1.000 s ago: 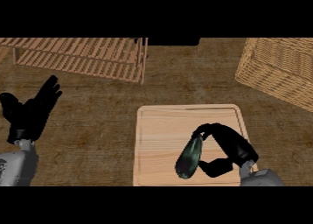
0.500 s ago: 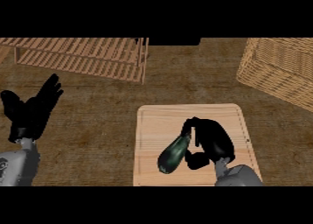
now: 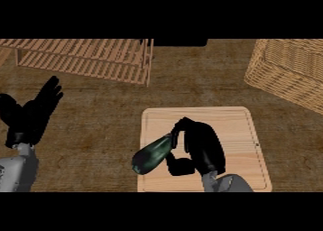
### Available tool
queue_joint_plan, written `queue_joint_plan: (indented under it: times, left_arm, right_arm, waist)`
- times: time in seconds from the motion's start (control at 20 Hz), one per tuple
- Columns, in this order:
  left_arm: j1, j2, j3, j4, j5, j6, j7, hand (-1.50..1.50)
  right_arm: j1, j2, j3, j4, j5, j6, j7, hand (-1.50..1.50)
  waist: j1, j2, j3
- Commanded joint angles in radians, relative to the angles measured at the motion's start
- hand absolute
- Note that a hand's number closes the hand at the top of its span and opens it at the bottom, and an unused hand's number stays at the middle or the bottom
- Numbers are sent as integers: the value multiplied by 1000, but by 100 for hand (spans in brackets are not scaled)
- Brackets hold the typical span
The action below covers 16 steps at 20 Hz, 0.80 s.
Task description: Pick the eggplant from the cutting board and place it in the basket
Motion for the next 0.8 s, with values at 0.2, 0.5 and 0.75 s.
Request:
queue_joint_plan:
  times: [0.2, 0.5, 0.75]
  left_arm:
    - [-47, 31, 37, 80, 7, -12, -14, 0]
    - [26, 32, 33, -14, 15, -27, -13, 0]
    - [-3, 44, 42, -10, 25, -37, 1, 0]
  right_arm:
    - [-38, 5, 36, -293, 48, -160, 44, 150]
    - [-195, 5, -18, -437, 188, -82, 334, 150]
    - [-415, -8, -253, -405, 152, 109, 400, 150]
  waist:
    - [-19, -1, -1]
    - [-2, -2, -1]
    - [2, 0, -1]
